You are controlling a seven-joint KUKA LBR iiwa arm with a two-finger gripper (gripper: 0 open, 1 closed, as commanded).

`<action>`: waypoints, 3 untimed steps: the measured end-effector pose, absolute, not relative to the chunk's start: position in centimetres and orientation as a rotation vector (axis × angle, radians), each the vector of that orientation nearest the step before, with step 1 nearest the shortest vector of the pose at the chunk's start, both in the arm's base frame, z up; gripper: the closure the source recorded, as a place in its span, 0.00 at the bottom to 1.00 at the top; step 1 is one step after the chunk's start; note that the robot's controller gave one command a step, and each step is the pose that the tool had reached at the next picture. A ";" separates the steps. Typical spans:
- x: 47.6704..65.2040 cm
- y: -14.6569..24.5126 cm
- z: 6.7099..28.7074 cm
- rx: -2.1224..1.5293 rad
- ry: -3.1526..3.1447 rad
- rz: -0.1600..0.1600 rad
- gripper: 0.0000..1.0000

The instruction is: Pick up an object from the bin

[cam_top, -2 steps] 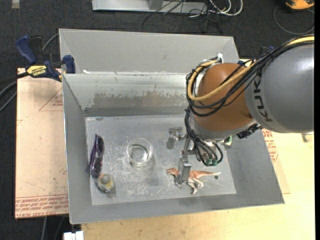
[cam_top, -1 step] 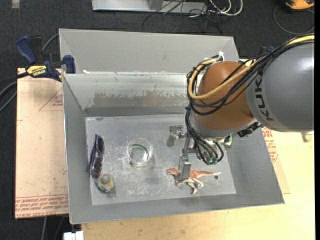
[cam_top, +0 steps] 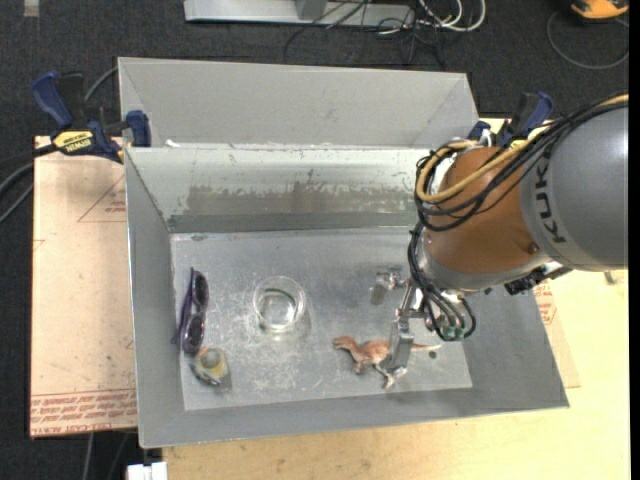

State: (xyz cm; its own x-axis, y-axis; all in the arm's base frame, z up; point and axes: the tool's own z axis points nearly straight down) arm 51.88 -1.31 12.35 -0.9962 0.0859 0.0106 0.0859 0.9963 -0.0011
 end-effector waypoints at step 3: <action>48.5 -0.9 7.0 0.299 -3.127 -0.007 1.00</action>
Offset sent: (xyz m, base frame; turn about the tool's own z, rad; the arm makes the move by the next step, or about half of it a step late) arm -0.0223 -0.0298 -0.0535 -0.2828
